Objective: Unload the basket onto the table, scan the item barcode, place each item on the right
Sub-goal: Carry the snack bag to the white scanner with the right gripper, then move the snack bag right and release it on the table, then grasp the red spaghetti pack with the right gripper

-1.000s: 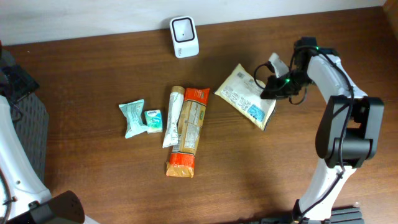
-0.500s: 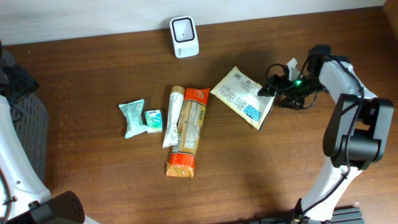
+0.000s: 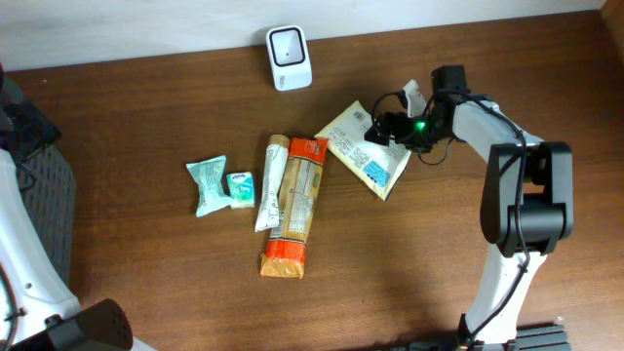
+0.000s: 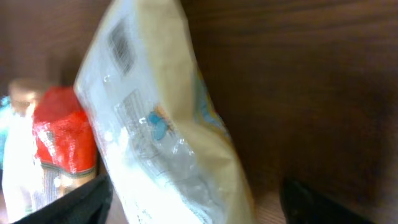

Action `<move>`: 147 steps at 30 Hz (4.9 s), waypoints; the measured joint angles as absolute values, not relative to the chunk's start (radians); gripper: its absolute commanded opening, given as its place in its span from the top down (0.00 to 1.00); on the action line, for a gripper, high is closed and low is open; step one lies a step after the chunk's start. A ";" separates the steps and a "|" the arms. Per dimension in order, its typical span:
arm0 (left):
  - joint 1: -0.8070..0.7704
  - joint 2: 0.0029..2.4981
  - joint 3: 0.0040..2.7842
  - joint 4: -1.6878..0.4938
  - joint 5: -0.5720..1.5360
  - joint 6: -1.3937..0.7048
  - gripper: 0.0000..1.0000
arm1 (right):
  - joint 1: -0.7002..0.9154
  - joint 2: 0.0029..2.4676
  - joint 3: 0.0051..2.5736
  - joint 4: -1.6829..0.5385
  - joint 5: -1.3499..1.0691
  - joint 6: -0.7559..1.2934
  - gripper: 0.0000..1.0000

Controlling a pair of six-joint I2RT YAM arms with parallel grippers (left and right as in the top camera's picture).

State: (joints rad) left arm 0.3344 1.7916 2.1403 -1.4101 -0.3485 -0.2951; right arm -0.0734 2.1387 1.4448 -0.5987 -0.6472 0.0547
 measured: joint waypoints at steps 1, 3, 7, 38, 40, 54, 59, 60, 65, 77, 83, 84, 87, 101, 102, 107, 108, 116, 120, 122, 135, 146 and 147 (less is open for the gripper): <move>0.334 1.792 2.140 -1.410 -0.349 -0.295 0.01 | -0.076 2.146 1.447 -0.613 -0.645 0.051 0.28; 0.334 1.792 2.140 -1.410 -0.349 -0.295 0.01 | -0.076 2.148 1.452 -0.652 -0.646 0.044 0.24; 0.334 1.792 2.140 -1.410 -0.348 -0.295 0.01 | -0.075 2.148 1.457 -0.731 -0.669 0.026 0.58; 0.334 1.792 2.140 -1.409 -0.349 -0.295 0.01 | 0.096 1.916 1.987 -1.015 -0.452 -0.181 0.96; 0.334 1.792 2.140 -1.410 -0.349 -0.295 0.01 | 0.209 1.917 1.995 -0.921 -0.204 -0.152 0.96; 0.334 1.792 2.140 -1.410 -0.349 -0.295 0.01 | 0.431 2.217 2.004 -0.201 0.822 -0.672 0.96; 0.334 1.792 2.140 -1.410 -0.349 -0.295 0.01 | 0.485 2.314 2.004 -0.063 0.840 -0.910 0.96; 0.334 1.792 2.140 -1.409 -0.349 -0.295 0.01 | 0.492 2.337 2.004 -0.018 0.846 -0.952 0.96; 0.334 1.792 2.140 -1.409 -0.349 -0.295 0.01 | 0.500 2.446 2.005 0.127 0.921 -1.088 0.96; 0.334 1.792 2.140 -1.410 -0.349 -0.295 0.01 | 0.498 2.458 2.005 0.207 0.954 -1.179 0.96; 0.334 1.792 2.140 -1.410 -0.349 -0.295 0.01 | 0.488 2.458 2.005 0.210 0.958 -1.181 0.96; 0.334 1.792 2.140 -1.410 -0.349 -0.295 0.01 | 0.485 2.458 2.004 0.215 0.965 -1.181 0.96; 0.334 1.792 2.140 -1.410 -0.348 -0.295 0.01 | 0.474 2.456 2.004 0.232 1.010 -1.180 0.96; 0.334 1.792 2.140 -1.409 -0.349 -0.295 0.01 | -0.037 1.747 2.021 -1.220 -0.105 -0.245 0.96; 0.334 1.792 2.140 -1.410 -0.349 -0.295 0.01 | -0.128 1.757 2.009 -1.290 -0.196 -0.202 0.96; 0.334 1.792 2.140 -1.409 -0.349 -0.295 0.01 | -0.444 1.857 1.784 -1.262 -0.462 -0.113 0.96; 0.334 1.792 2.140 -1.410 -0.349 -0.295 0.01 | -0.477 1.869 1.733 -1.225 -0.484 -0.108 0.96; 0.334 1.792 2.140 -1.410 -0.349 -0.295 0.01 | -0.647 1.924 1.394 -0.953 -0.497 -0.010 0.30; 0.334 1.792 2.140 -1.410 -0.349 -0.295 0.01 | -0.630 1.924 1.409 -1.036 -0.487 0.023 0.22; 0.334 1.792 2.140 -1.410 -0.349 -0.295 0.01 | -0.583 1.924 1.463 -1.098 -0.463 0.029 0.20; 0.334 1.792 2.140 -1.410 -0.349 -0.295 0.01 | -0.400 1.924 1.652 -1.211 -0.257 0.127 0.28; 0.334 1.792 2.140 -1.409 -0.349 -0.295 0.01 | 0.183 1.924 1.609 -0.925 -0.408 -0.042 0.25; 0.334 1.792 2.140 -1.409 -0.349 -0.295 0.01 | 0.209 1.924 1.587 -0.877 -0.411 -0.056 0.25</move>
